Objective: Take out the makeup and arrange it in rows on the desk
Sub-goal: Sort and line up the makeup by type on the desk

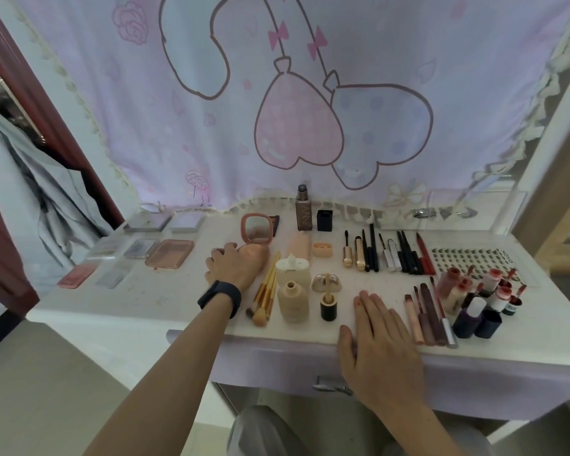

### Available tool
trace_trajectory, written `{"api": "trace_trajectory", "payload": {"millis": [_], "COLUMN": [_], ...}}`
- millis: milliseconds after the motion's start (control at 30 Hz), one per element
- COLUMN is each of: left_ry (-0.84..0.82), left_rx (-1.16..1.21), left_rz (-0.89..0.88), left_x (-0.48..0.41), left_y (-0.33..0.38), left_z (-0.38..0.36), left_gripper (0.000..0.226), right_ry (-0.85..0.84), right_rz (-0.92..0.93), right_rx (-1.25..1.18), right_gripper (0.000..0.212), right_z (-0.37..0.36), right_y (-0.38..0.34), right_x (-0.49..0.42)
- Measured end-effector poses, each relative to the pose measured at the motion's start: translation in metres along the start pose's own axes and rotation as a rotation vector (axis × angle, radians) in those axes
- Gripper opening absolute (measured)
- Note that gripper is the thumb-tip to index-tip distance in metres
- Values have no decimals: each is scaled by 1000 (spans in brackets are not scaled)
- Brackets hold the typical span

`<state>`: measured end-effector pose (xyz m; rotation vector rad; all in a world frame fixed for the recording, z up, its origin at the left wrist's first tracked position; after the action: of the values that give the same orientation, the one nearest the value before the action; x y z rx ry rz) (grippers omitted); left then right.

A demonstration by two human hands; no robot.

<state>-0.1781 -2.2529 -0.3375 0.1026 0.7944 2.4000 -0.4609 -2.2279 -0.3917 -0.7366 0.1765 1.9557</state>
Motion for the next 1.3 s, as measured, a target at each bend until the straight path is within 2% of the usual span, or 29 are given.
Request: {"api": "trace_trajectory", "payload": {"millis": [100, 267, 333, 467, 567, 700, 933, 1067, 1167, 1233, 1300], "left_ry": [80, 244, 239, 114, 191, 203, 166, 141, 127, 107, 104], "left_rx": [78, -208, -267, -404, -396, -203, -33, -9, 294, 506, 620], "left_rz": [-5, -53, -80, -95, -162, -134, -28, 25, 98, 133, 97], "left_x": [-7, -29, -37, -41, -35, -17, -2, 3, 20, 31, 36], "left_y": [-13, -53, -72, -104, -106, -102, -107, -105, -101, -93, -80], "left_z": [11, 42, 50, 51, 53, 58, 62, 69, 82, 92, 103], "left_gripper": [68, 62, 58, 65, 53, 35, 45, 69, 82, 83, 78], "right_ry": [6, 3, 13, 31, 44, 41, 19, 22, -18, -53, -103], "right_rz": [3, 14, 28, 29, 30, 35, 45, 48, 42, 36, 14], "right_rx": [4, 11, 23, 31, 17, 15, 36, 26, 26, 21, -40], "right_gripper": [62, 61, 60, 59, 58, 57, 59, 59, 61, 62, 60], "right_z": [0, -3, -3, -3, -5, -5, -4, -3, -1, 0, 5], "right_y": [-1, -1, -1, -2, -1, 0, -1, 0, 1, 2, 1], "right_x": [0, 0, 0, 0, 1, 2, 1, 2, 1, 1, 0]}}
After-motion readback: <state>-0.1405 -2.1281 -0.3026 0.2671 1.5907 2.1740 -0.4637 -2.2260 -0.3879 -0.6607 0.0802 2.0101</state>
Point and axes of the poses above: each hand's wrist, its own x-axis away from the middle knuckle, its own z-axis out of the back of the hand, y = z × x, the point moved 3 cm from there along -x, towards the middle knuckle, and after that the axes turned 11 degrees about y, right-handed, at the moved point
